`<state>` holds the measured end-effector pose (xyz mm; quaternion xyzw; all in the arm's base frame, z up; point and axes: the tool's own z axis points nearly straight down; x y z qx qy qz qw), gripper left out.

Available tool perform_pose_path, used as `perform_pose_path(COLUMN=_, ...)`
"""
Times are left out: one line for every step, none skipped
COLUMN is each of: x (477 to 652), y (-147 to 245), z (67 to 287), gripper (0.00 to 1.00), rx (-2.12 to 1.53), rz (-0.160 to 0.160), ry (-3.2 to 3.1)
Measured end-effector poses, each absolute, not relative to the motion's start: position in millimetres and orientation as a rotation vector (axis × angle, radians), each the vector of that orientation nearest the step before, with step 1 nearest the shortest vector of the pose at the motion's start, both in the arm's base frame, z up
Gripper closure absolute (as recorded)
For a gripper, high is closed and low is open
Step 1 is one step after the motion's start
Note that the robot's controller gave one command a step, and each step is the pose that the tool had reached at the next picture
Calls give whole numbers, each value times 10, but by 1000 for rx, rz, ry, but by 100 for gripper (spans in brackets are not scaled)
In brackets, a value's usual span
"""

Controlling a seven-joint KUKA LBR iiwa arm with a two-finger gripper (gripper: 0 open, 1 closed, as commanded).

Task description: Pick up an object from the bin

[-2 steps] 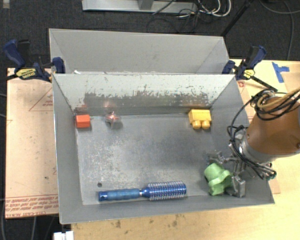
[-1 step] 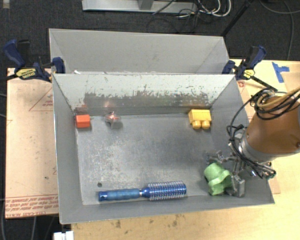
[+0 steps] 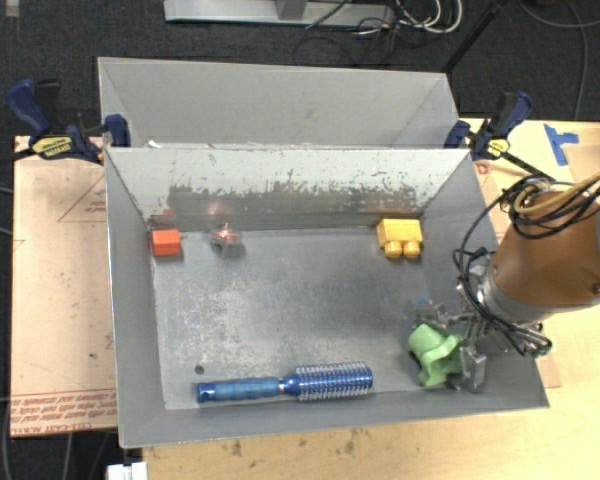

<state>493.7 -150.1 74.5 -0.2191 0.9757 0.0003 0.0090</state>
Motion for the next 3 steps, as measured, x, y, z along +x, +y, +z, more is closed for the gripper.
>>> perform_pose_path(x=4959, y=-1494, z=1341, gripper=100, rx=-686, rz=-4, ry=3058)
perform_pose_path(x=4973, y=-1485, z=1734, gripper=100, rx=-684, rz=-2, ry=3060)
perform_pose_path(x=4987, y=-1475, z=1910, gripper=100, rx=-682, rz=-2, ry=3062)
